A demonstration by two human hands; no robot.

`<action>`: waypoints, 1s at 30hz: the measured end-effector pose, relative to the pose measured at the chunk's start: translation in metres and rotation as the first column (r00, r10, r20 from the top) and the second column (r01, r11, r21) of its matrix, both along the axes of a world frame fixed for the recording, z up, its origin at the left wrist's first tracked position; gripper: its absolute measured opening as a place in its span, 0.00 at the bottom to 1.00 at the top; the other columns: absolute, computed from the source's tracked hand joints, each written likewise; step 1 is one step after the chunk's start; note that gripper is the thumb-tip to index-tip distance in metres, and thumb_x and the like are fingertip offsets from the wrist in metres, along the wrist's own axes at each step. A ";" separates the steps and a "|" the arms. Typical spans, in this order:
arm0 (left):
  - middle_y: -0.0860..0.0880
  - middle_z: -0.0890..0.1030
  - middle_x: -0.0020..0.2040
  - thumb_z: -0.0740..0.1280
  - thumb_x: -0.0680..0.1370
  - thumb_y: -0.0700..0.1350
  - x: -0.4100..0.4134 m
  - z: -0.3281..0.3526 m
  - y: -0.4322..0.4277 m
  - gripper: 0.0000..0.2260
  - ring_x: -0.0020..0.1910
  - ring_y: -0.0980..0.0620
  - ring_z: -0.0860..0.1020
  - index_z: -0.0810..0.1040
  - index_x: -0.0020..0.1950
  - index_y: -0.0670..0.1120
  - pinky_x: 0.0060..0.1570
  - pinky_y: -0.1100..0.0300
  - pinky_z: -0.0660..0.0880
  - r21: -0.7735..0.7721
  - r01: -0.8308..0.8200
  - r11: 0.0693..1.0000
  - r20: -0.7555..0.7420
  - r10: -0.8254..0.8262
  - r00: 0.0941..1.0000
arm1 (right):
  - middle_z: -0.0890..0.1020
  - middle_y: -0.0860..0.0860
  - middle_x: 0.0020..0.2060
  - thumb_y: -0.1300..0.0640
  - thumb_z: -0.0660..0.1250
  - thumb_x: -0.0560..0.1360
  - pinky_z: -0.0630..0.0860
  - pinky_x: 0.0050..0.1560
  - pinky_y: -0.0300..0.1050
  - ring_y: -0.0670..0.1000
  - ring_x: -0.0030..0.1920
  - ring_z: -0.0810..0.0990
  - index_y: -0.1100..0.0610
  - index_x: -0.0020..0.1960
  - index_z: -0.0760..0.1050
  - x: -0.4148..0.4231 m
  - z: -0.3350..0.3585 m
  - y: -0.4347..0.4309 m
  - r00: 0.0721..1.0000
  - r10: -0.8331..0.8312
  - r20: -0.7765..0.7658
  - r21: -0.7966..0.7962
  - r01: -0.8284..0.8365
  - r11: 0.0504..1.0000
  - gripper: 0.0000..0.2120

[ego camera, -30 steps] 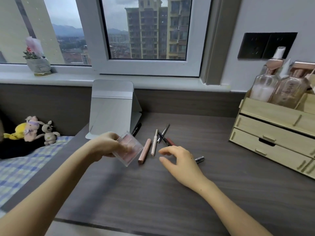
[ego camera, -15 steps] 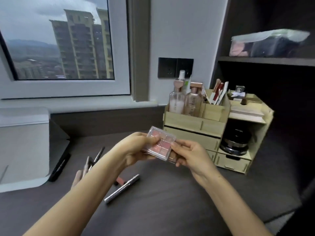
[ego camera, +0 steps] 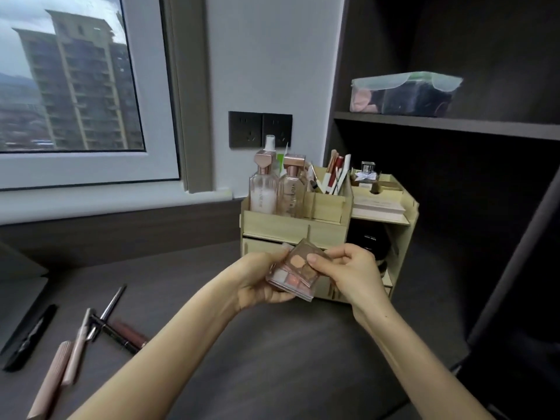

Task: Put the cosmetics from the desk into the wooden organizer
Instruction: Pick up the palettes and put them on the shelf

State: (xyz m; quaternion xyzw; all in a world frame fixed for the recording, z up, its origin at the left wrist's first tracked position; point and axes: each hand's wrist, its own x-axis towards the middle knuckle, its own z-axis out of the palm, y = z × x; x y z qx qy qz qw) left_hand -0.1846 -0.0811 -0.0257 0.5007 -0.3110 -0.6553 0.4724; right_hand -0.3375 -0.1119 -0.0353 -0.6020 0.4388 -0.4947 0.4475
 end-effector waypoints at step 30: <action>0.49 0.76 0.38 0.62 0.76 0.35 -0.038 0.041 -0.034 0.08 0.38 0.53 0.74 0.77 0.42 0.46 0.42 0.61 0.74 -0.544 0.047 0.837 0.490 0.272 0.828 | 0.81 0.53 0.32 0.53 0.60 0.78 0.73 0.25 0.38 0.45 0.16 0.75 0.53 0.55 0.79 -0.052 0.100 -0.104 0.739 -0.456 -0.496 -0.253 0.379 0.890 0.11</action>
